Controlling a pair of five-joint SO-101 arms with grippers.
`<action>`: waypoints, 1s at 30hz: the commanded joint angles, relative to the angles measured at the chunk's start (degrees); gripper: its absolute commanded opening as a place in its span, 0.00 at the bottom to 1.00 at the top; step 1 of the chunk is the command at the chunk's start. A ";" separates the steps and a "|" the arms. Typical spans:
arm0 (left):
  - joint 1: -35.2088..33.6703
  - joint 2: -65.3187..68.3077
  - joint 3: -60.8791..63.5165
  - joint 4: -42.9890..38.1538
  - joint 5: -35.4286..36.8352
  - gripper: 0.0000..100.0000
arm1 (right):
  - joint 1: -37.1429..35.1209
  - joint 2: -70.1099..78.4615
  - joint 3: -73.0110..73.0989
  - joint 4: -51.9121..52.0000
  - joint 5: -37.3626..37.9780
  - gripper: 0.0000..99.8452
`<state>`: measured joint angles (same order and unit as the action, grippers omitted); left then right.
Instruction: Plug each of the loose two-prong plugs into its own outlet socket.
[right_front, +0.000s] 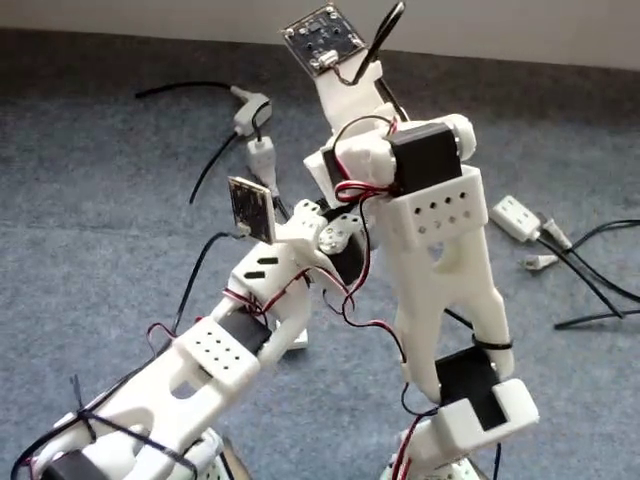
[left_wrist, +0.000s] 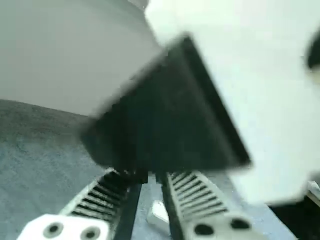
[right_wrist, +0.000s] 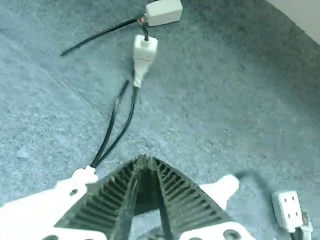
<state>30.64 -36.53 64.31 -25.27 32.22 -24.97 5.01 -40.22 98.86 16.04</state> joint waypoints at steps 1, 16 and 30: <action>-5.05 -2.33 -4.88 -0.26 3.25 0.01 | 5.23 0.04 0.04 1.98 4.22 0.01; -4.79 -23.34 12.09 0.18 -0.62 0.01 | 14.73 -0.22 -0.40 -2.59 5.71 0.01; -7.16 -23.16 1.01 38.42 -16.70 0.09 | 26.07 0.04 -6.46 -7.87 -10.29 0.01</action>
<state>23.43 -58.77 72.92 0.31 15.78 -0.18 6.15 -43.56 92.00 7.60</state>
